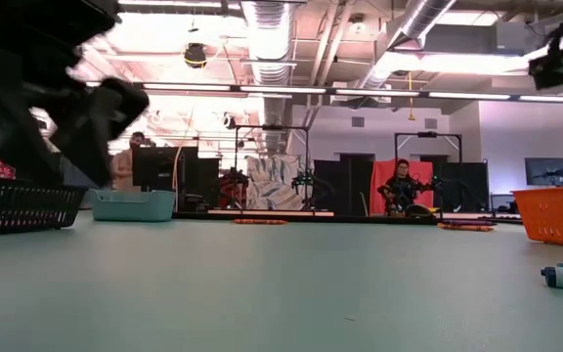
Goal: Sort crayons
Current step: Put the purple crayon into the black bin
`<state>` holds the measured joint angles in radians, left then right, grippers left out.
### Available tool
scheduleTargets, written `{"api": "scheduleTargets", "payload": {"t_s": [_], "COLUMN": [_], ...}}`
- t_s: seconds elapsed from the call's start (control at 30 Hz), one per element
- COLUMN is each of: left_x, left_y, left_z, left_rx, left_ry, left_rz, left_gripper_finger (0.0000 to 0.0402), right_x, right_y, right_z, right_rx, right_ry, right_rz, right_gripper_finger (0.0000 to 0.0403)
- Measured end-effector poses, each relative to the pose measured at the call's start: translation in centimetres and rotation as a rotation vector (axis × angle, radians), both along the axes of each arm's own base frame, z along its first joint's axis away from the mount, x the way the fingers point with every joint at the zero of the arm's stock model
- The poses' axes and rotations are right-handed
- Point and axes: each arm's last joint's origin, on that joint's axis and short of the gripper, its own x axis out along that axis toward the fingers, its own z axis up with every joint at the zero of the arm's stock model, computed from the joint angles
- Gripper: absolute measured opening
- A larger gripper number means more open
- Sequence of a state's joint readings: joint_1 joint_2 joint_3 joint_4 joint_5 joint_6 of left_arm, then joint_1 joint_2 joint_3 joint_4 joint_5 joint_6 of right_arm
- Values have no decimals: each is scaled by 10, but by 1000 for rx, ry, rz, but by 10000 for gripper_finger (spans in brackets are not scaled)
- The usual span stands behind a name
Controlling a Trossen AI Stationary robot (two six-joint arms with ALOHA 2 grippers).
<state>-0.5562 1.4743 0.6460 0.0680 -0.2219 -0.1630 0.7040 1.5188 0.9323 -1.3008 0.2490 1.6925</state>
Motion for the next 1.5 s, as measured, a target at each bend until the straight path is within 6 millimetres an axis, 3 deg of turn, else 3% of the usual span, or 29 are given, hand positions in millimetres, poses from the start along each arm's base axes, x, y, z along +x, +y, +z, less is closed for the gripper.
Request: {"api": "scheduleTargets", "payload": {"t_s": [0.27,0.53,1.17,1.3,1.5], "left_x": [-53,-85,-83,-82,-81], "left_y": [-1,-17,-31,-32,-34], "left_z": [30,13,-23,-23,-23], "left_rx": [53,150,268,265,274], "left_ry": [136,339,478,455,428], "left_rz": [-132,-247,-281,-287,-327], "left_gripper_finger": [165,165,162,130,43], "right_x": [10,20,28,28,28], "right_y": [4,7,8,8,8], "right_z": [18,27,26,26,26], "right_rx": [-74,-127,-101,-100,-99], "right_ry": [-109,-199,-241,-243,-243], "right_rz": [93,189,207,208,209], "right_gripper_finger": [113,113,113,113,113]}}
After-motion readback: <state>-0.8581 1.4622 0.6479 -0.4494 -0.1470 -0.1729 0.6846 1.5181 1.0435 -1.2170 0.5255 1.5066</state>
